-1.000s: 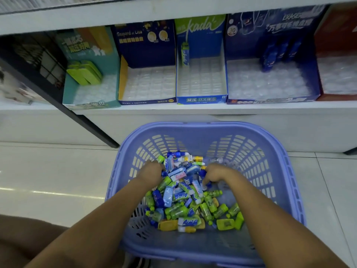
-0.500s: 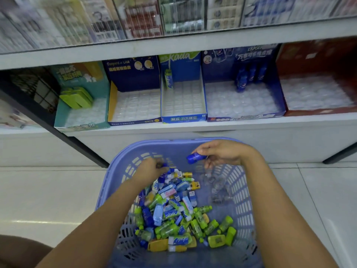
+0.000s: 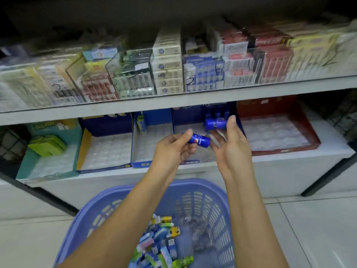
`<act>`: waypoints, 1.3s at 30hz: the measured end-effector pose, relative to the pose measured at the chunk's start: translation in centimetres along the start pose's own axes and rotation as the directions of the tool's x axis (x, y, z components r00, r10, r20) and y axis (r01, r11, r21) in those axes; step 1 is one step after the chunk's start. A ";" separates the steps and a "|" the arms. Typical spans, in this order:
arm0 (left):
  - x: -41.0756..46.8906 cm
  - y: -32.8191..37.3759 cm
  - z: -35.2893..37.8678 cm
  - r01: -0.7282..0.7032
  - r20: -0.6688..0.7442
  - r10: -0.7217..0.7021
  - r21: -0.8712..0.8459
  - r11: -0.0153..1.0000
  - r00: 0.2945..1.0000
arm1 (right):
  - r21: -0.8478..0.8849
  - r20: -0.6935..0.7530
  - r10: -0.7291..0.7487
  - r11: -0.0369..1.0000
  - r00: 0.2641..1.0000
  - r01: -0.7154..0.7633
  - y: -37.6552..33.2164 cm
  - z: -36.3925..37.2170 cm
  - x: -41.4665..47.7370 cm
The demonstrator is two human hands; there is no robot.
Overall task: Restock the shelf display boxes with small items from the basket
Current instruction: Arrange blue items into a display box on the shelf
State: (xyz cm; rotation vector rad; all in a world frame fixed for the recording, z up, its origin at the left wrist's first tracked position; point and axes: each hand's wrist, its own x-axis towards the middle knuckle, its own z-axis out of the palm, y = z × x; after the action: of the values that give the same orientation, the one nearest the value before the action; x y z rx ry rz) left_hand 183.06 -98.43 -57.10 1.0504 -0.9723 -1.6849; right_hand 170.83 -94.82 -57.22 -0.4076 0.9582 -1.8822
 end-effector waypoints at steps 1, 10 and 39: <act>0.1 -0.2 1.1 0.000 0.010 0.000 -0.010 1.000 1.000 | 0.034 -0.053 -0.026 0.999 0.998 0.028 0.1 0.1 0.1; 0.8 -1.9 7.2 -0.056 0.164 0.030 0.156 0.986 0.986 | -0.123 -0.455 -0.280 0.960 0.846 0.252 -0.8 -2.0 2.6; 13.8 2.2 9.6 -0.465 0.461 -0.102 0.885 -0.020 0.881 | -0.552 -0.167 -0.499 0.762 0.851 0.338 -2.1 -6.9 5.3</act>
State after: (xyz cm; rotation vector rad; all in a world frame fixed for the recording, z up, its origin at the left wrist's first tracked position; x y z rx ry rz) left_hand 171.43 -110.66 -54.99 1.2697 -2.7659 -0.6405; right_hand 162.59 -95.84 -60.66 -0.7085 1.7089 -2.1223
